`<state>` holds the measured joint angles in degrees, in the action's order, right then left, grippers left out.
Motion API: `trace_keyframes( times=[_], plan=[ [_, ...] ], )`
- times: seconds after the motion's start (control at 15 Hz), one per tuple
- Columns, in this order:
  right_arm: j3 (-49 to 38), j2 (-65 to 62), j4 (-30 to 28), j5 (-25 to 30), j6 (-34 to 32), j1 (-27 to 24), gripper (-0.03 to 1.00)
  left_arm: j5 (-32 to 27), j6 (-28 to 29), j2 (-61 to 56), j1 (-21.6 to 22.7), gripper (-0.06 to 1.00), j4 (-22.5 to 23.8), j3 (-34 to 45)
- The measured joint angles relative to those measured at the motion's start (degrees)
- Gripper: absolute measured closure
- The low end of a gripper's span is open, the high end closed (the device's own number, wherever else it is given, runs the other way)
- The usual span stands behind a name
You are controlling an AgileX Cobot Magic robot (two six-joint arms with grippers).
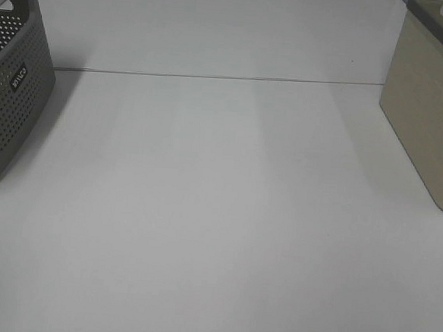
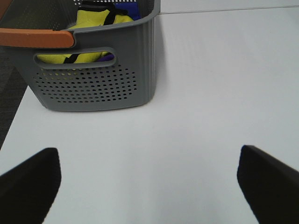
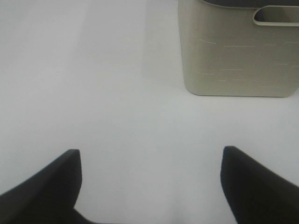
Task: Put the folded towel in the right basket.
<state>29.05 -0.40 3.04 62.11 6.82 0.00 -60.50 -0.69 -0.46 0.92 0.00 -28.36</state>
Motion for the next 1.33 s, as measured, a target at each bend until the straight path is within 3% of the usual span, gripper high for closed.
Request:
trace_keyframes(
  times=[1.33],
  plan=[
    [0.0,0.0,-0.1,-0.6,-0.1,0.0,0.2,0.0,0.0,0.0,0.0,-0.03,0.0,0.0]
  ],
)
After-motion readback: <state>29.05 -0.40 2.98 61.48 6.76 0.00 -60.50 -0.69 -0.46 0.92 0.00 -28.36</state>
